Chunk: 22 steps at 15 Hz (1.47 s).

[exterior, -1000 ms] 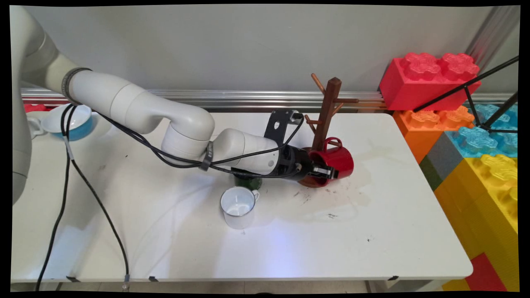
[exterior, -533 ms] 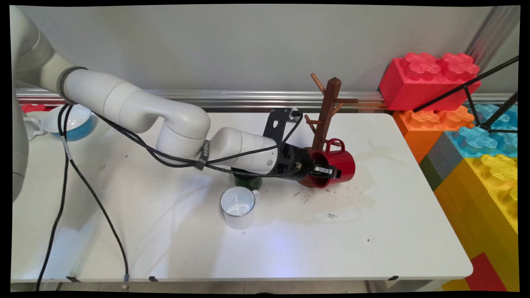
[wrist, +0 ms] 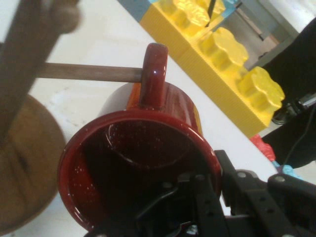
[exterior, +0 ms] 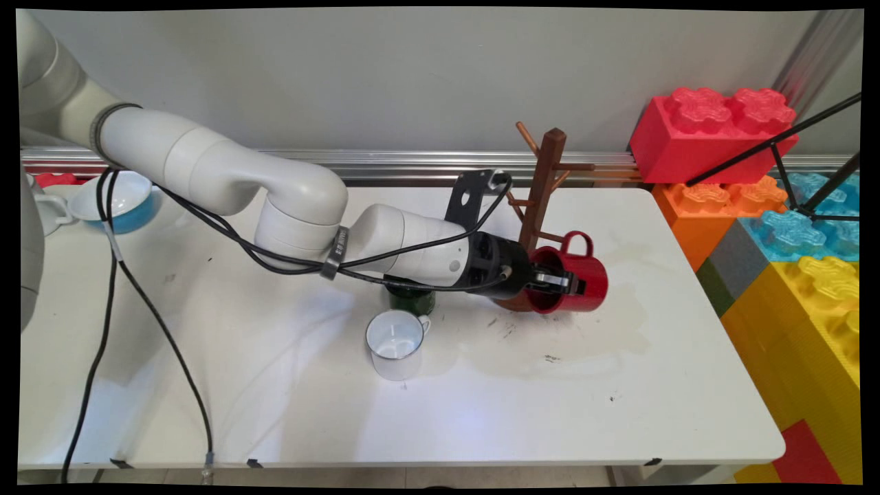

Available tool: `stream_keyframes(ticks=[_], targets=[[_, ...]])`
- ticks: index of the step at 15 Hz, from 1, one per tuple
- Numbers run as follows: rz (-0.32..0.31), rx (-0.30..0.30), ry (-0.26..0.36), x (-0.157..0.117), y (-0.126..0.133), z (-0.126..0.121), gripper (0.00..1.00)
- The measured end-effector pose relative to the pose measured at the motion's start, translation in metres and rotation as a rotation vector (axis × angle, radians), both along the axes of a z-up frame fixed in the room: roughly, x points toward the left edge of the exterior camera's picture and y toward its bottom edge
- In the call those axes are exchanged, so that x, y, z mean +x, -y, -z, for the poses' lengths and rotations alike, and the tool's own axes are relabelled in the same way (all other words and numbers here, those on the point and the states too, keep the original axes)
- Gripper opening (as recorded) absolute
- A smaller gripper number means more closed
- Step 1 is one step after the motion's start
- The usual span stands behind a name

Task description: Place the picked object on the table

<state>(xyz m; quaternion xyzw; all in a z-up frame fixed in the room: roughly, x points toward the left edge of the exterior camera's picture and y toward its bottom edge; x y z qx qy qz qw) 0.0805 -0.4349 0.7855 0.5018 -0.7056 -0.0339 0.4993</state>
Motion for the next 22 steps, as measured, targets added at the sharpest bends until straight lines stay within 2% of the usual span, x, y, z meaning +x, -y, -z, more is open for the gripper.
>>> stream_keyframes(ticks=[7,10,17,22], targets=[[0.045,0.010,-0.052,-0.016,-0.019,-0.022,0.00],[0.066,0.011,-0.050,-0.018,-0.027,-0.030,0.00],[0.109,-0.007,0.018,-0.009,-0.037,-0.052,0.00],[0.175,-0.041,0.086,-0.006,-0.045,-0.076,0.00]])
